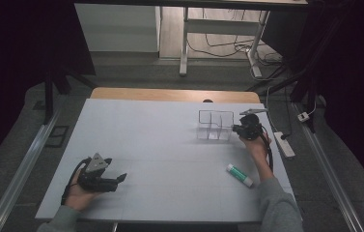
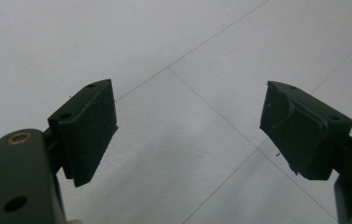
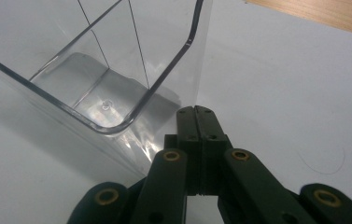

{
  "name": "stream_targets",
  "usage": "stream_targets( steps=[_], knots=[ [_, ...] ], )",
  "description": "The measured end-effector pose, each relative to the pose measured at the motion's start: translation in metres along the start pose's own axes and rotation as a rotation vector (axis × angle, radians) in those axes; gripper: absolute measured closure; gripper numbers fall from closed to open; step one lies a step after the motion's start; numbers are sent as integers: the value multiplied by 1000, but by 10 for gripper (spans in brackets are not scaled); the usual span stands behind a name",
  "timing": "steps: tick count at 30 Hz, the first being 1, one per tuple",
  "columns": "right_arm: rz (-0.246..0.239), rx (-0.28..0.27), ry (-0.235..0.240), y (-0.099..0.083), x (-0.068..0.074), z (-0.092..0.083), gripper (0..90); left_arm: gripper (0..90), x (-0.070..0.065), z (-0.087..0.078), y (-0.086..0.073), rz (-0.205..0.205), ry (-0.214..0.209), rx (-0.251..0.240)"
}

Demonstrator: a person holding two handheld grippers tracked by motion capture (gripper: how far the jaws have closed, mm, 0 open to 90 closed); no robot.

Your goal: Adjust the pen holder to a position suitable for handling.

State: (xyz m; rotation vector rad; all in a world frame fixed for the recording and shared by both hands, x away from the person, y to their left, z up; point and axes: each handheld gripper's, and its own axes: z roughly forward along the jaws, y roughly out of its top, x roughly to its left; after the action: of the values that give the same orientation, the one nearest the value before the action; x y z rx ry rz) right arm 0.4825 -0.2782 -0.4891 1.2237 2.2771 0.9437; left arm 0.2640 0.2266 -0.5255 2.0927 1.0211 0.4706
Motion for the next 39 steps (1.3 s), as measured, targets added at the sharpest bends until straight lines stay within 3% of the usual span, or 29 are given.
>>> stream_targets(
  steps=[28,39],
  knots=[
    [-81,12,46,15,33,15,888,188,0,1,0,5,1,10],
    [-98,12,39,22,49,23,887,188,0,1,-1,5,1,12]
  ],
)
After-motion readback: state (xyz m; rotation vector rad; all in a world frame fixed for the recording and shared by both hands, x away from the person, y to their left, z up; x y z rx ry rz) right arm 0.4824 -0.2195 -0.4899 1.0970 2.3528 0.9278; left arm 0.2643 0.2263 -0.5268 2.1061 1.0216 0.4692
